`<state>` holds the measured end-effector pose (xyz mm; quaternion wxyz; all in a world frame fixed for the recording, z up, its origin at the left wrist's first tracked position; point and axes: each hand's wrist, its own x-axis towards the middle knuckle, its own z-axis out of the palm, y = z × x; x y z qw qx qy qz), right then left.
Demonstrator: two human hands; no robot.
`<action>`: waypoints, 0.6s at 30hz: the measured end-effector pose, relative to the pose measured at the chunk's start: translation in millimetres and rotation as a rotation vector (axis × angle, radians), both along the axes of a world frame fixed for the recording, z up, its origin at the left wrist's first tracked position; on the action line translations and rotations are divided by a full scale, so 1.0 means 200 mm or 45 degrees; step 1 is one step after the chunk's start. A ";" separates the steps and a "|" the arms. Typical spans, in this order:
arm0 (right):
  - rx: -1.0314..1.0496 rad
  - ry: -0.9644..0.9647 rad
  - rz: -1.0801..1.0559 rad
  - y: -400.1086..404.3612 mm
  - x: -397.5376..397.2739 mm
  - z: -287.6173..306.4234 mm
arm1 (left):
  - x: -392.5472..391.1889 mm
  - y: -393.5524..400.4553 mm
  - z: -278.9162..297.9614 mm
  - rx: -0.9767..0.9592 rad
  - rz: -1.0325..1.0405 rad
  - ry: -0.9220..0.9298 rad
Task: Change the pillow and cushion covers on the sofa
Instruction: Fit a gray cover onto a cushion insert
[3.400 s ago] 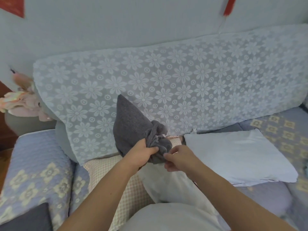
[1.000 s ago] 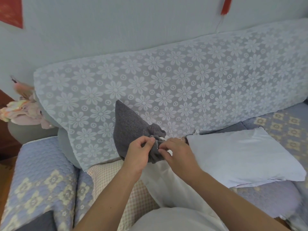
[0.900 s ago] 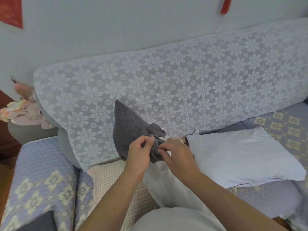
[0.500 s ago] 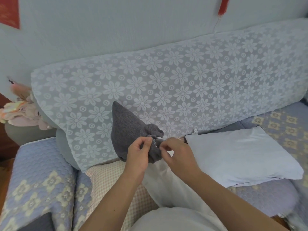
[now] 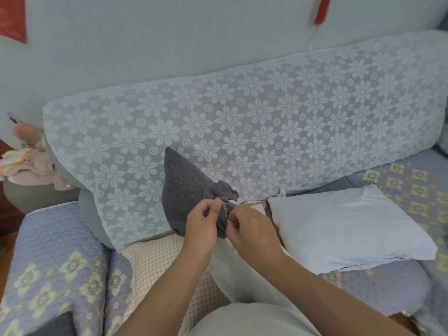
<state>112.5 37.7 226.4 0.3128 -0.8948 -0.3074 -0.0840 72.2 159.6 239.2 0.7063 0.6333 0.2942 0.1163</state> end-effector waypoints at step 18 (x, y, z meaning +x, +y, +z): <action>-0.372 0.481 -0.302 -0.50 -0.03 -0.20 | 0.02 0.00 0.04 -0.038 -0.332 0.123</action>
